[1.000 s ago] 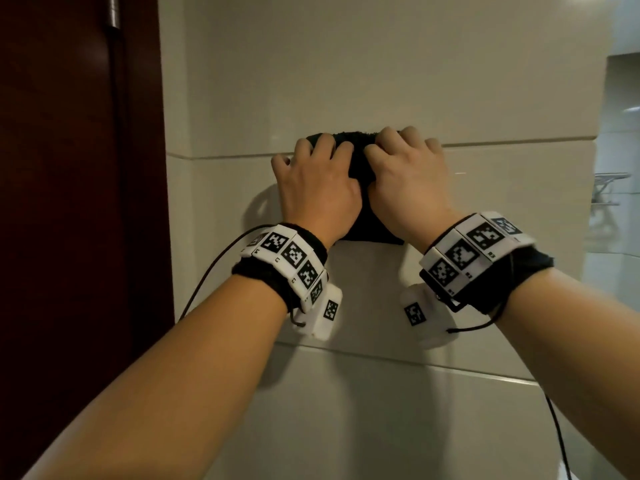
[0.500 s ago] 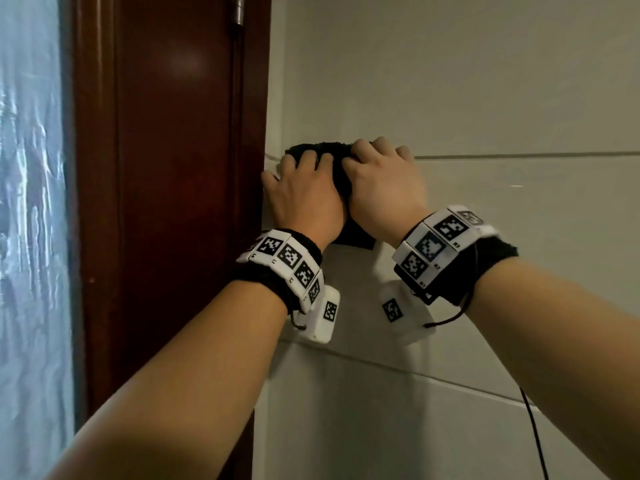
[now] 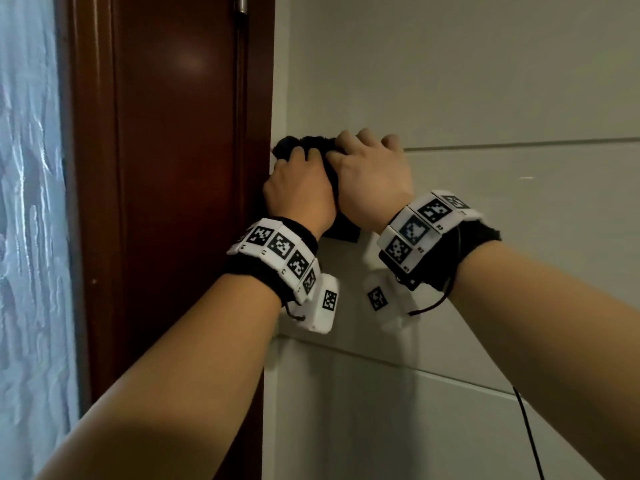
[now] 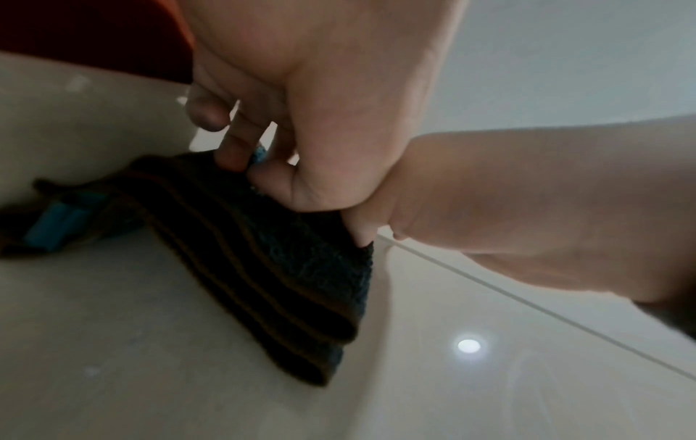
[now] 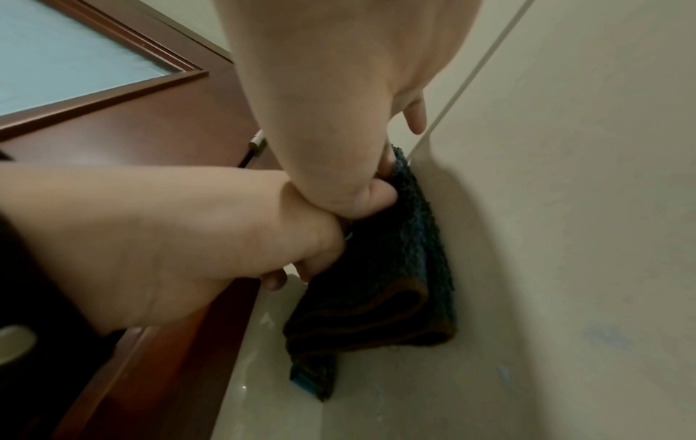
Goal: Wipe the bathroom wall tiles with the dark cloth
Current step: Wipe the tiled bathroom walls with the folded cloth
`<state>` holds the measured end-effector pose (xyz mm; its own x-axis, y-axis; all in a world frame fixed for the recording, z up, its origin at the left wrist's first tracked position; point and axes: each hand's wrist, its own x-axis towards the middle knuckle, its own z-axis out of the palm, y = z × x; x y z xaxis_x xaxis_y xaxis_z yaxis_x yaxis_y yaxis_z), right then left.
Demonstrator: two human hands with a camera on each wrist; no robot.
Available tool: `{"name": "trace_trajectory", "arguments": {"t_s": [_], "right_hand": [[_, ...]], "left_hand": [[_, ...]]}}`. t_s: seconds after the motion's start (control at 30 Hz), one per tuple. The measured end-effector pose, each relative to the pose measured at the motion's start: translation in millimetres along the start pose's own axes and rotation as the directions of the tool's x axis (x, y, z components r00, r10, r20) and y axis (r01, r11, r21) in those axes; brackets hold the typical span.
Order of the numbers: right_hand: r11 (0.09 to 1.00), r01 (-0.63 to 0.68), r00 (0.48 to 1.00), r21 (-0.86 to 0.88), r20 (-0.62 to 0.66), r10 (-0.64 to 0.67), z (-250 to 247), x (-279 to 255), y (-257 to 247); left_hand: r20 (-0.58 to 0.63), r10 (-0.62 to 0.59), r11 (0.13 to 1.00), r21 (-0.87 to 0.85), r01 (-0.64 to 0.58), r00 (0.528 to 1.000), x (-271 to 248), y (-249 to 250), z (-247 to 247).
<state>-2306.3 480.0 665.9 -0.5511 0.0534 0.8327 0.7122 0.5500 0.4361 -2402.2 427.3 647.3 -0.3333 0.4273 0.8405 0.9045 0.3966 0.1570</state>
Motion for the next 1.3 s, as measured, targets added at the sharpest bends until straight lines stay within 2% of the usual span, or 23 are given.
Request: {"name": "trace_trajectory", "arguments": {"t_s": [0.23,0.5,0.67,0.73,0.9,1.0,1.3], "right_hand": [[1.000,-0.015,0.999,-0.027,0.040,0.016,-10,-10,14],[0.996,-0.036,0.999,-0.085,-0.036,0.033,-22,-43,63],[0.996,-0.089,0.991,-0.030,-0.102,0.086,-15,-30,53],[0.996,-0.091,0.992,0.001,-0.093,0.090,-14,-21,46],[0.999,-0.033,0.996,0.018,-0.077,0.035,-3,-8,21],[0.999,-0.044,0.997,0.020,-0.061,0.045,-1,0,10],[0.997,-0.081,0.997,-0.010,0.004,0.081,-12,-13,19]], "left_hand": [[0.052,0.017,0.998,-0.061,-0.014,0.998,-3,12,-12],[-0.052,0.104,0.988,-0.108,-0.109,0.993,-24,60,-15],[-0.063,0.149,0.987,-0.052,-0.153,0.987,-22,46,-8],[-0.063,0.158,0.987,-0.015,-0.159,0.985,-20,40,-4],[-0.057,0.079,0.997,-0.001,-0.079,0.995,-8,17,2],[-0.037,0.056,0.998,0.004,-0.056,0.998,-4,7,3],[-0.015,0.077,0.996,-0.042,-0.078,0.997,-8,14,-7]]}}
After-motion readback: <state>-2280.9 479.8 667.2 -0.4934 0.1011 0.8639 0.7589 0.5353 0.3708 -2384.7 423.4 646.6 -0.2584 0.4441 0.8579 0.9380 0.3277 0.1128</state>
